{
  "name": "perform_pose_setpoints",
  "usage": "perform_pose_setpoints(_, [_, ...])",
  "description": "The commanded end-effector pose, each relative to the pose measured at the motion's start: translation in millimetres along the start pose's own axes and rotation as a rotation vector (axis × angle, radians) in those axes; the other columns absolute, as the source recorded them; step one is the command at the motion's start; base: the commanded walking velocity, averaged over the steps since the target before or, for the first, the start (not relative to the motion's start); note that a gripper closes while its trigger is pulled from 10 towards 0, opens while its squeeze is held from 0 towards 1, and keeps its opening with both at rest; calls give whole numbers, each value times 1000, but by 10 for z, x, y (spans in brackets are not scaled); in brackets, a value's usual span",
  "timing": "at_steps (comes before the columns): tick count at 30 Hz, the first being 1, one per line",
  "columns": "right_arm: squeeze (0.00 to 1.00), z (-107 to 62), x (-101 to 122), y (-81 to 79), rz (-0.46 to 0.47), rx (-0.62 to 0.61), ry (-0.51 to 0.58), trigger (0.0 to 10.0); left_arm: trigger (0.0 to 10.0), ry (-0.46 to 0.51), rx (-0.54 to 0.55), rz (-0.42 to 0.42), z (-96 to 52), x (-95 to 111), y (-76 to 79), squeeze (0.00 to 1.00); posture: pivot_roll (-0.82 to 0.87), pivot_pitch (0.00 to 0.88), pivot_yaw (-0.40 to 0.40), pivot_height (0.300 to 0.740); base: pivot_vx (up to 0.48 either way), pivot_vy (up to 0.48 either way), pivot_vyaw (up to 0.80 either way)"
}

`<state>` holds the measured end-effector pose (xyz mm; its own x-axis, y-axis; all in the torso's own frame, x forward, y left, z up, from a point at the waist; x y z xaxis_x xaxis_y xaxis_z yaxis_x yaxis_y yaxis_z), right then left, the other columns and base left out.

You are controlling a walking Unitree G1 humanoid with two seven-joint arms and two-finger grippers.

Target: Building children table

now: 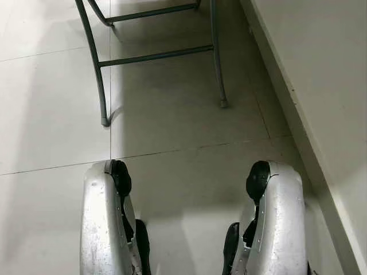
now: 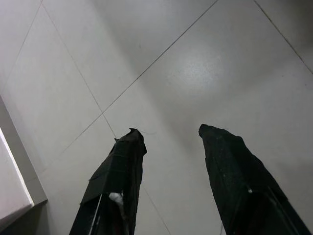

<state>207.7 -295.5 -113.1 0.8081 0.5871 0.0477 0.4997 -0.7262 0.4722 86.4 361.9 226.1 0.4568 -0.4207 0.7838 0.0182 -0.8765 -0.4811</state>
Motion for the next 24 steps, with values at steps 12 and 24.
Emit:
perform_pose_setpoints(12, [0,-56,406,-401,-41,93,107,0,10000,-22,-14,-53,79,-118,87,0,366,480,127,300,0,0,0])
perform_pose_setpoints(24, [0,-502,1653,288,117,-70,456,0,10000,14,-21,-107,219,-162,253,0,289,452,86,300,0,0,0])
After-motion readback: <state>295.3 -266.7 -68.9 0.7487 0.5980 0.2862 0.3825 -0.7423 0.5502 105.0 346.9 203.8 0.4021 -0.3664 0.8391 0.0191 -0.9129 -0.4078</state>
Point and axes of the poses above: a point about 5 cm out from each wrist's last joint towards the gripper, its own z axis pointing out of the wrist towards the gripper, its own x axis along the axis of the wrist's last joint, y = z × x, the point moved 6 cm from there along z, pointing out of the wrist towards the gripper, and after that the axes turned 14 degrees about -z, right-handed, at the moved point
